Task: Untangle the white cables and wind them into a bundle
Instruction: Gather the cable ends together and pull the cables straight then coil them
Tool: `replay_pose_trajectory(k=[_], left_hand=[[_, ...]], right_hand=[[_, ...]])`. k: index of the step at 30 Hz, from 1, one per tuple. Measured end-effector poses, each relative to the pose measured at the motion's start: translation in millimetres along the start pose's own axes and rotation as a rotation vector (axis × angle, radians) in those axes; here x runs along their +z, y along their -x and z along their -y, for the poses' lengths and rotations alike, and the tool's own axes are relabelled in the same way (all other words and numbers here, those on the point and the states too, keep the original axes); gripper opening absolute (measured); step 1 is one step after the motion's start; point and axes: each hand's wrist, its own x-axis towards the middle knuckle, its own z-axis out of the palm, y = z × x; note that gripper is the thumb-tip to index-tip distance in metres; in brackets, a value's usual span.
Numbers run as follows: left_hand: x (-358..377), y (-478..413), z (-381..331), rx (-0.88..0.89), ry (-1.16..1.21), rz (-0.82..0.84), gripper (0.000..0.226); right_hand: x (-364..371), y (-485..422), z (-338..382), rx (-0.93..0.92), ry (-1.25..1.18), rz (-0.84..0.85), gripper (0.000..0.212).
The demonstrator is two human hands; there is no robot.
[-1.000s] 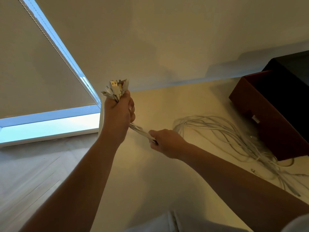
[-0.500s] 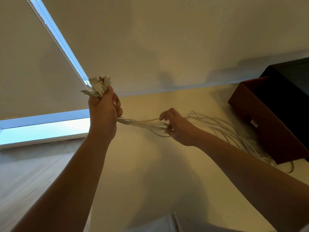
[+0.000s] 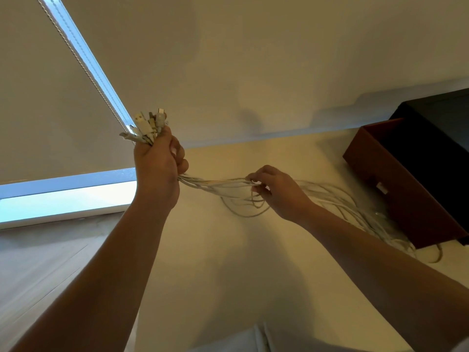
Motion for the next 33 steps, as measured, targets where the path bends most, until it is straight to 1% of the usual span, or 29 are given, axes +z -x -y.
replay_pose_trajectory(k=[2, 3, 4, 6, 7, 8, 10, 13, 14, 15, 16, 18, 19, 20, 21, 23, 24, 25, 26, 28, 30, 32, 33], left_hand=[[1.2, 0.7, -2.3, 0.003, 0.004, 0.000, 0.027], [1.7, 0.8, -4.0, 0.008, 0.009, -0.001, 0.027], [1.3, 0.6, -5.8, 0.015, 0.014, -0.002, 0.026], [0.3, -0.1, -9.2, 0.033, 0.020, 0.001, 0.025], [-0.2, -0.5, -10.2, 0.040, 0.023, 0.004, 0.025], [-0.8, -0.8, -10.8, 0.043, 0.023, 0.004, 0.025], [-1.8, -1.1, -10.6, 0.046, 0.011, -0.004, 0.025], [-2.5, -1.0, -9.1, 0.049, -0.011, -0.018, 0.027], [-3.0, -1.3, -9.0, 0.051, -0.011, -0.023, 0.026], [-3.6, -1.9, -9.2, 0.054, -0.008, -0.025, 0.026], [-4.0, -2.4, -9.6, 0.056, -0.005, -0.025, 0.025], [-4.2, -2.9, -9.9, 0.056, 0.001, -0.024, 0.024], [-4.1, -3.0, -9.9, 0.056, 0.003, -0.024, 0.024], [-3.8, -2.7, -9.6, 0.058, 0.002, -0.021, 0.025], [-3.3, -2.2, -9.4, 0.060, 0.000, -0.017, 0.025], [-2.2, -1.0, -9.5, 0.061, 0.000, -0.016, 0.025], [-1.7, -0.7, -9.9, 0.059, 0.001, -0.020, 0.025], [-1.6, -0.7, -10.6, 0.056, 0.002, -0.024, 0.025], [-1.4, -0.4, -11.6, 0.053, 0.003, -0.026, 0.024], [-1.1, 0.1, -13.3, 0.052, 0.008, -0.027, 0.024], [-1.3, 1.0, -15.3, 0.059, 0.008, -0.025, 0.025], [-3.0, 1.5, -17.1, 0.066, -0.003, -0.024, 0.025], [-4.8, 1.0, -17.6, 0.068, -0.008, -0.024, 0.026]], right_hand=[[0.1, 1.2, -6.1, 0.019, 0.118, 0.037, 0.016], [-0.2, 3.1, -12.0, 0.046, 0.214, 0.112, 0.017], [-0.2, 5.6, -18.0, 0.086, 0.311, 0.224, 0.021], [-0.2, 13.8, -28.0, 0.169, 0.430, 0.437, 0.030], [1.1, 18.9, -33.1, 0.185, 0.459, 0.488, 0.032], [2.2, 23.0, -36.6, 0.187, 0.477, 0.495, 0.034], [3.8, 28.0, -39.8, 0.160, 0.522, 0.416, 0.032], [-1.1, 27.5, -40.4, 0.084, 0.654, 0.144, 0.010], [-4.0, 27.4, -39.8, 0.075, 0.678, 0.081, 0.007], [-7.4, 27.6, -39.8, 0.081, 0.673, 0.091, 0.008], [-10.8, 27.4, -38.3, 0.116, 0.613, 0.156, 0.011], [-13.9, 27.2, -32.7, 0.299, 0.345, 0.370, 0.022], [-12.4, 27.5, -30.6, 0.371, 0.250, 0.467, 0.025], [-9.1, 27.4, -28.9, 0.355, 0.232, 0.478, 0.024], [-5.4, 26.3, -26.9, 0.298, 0.256, 0.415, 0.019], [2.5, 21.4, -24.1, 0.156, 0.289, 0.175, 0.009], [6.1, 16.1, -20.8, 0.107, 0.273, 0.113, 0.007], [9.1, 9.7, -17.0, 0.076, 0.257, 0.105, 0.012], [12.9, 3.8, -13.3, 0.058, 0.254, 0.150, 0.019], [23.3, -5.1, -8.4, 0.072, 0.266, 0.320, 0.030], [31.2, -10.9, -8.5, 0.097, 0.280, 0.439, 0.029], [33.9, -14.4, -10.6, 0.118, 0.211, 0.476, 0.023], [33.9, -14.8, -11.2, 0.124, 0.167, 0.468, 0.021]])
